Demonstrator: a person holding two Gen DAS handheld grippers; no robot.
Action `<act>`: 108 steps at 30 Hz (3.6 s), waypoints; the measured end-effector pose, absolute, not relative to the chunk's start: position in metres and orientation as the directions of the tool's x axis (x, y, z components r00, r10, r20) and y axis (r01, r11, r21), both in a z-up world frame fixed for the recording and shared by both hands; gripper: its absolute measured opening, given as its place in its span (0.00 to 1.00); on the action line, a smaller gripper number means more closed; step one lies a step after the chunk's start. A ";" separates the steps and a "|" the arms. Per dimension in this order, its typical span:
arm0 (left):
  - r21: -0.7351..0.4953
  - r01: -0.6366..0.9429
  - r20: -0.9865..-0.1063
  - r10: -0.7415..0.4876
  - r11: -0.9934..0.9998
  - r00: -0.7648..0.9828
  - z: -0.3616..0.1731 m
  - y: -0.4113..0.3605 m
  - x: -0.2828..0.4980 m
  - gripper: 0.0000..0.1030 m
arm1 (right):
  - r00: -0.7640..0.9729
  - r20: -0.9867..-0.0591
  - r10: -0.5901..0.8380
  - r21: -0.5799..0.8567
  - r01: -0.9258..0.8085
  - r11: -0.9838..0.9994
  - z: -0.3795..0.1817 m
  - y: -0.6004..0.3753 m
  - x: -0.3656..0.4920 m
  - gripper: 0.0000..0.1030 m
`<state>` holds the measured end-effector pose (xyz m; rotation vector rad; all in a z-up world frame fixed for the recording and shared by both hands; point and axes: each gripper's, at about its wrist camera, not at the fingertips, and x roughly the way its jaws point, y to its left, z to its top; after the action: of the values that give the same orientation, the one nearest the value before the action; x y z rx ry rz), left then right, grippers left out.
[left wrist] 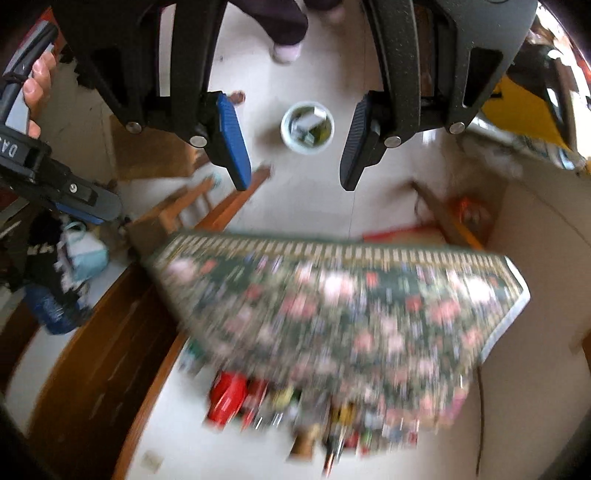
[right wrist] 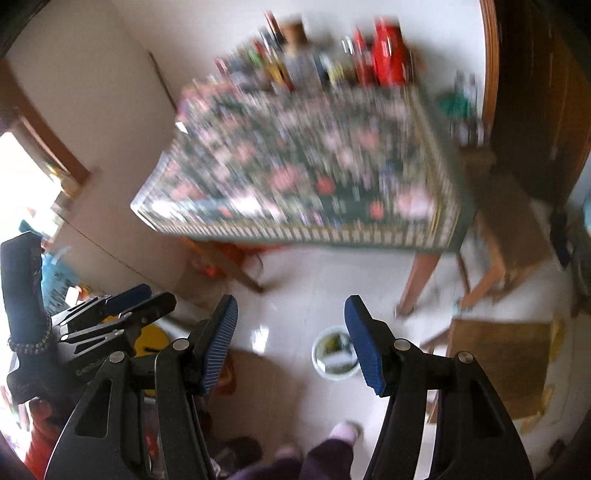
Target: Collect trash
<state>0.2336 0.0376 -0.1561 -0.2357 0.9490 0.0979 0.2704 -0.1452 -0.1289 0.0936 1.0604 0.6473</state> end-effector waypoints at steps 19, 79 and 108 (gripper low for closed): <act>-0.099 -0.014 -0.442 -0.031 0.995 0.897 0.038 0.017 0.004 0.91 | 0.732 -0.471 0.491 0.227 -0.438 0.870 0.052 -0.160 0.071 0.82; -0.123 -0.019 -0.396 -0.031 0.992 0.918 0.048 0.011 -0.033 0.98 | 0.729 -0.491 0.477 0.176 -0.453 0.874 0.068 -0.172 0.025 0.90; -0.145 0.007 -0.390 -0.064 0.989 0.919 0.052 0.004 -0.033 0.99 | 0.735 -0.497 0.462 0.166 -0.442 0.882 0.070 -0.173 0.029 0.90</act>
<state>-0.0328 0.0037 0.0522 -0.1423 0.4047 -0.0367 0.0288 -0.1733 0.0698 0.0379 0.5562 0.4964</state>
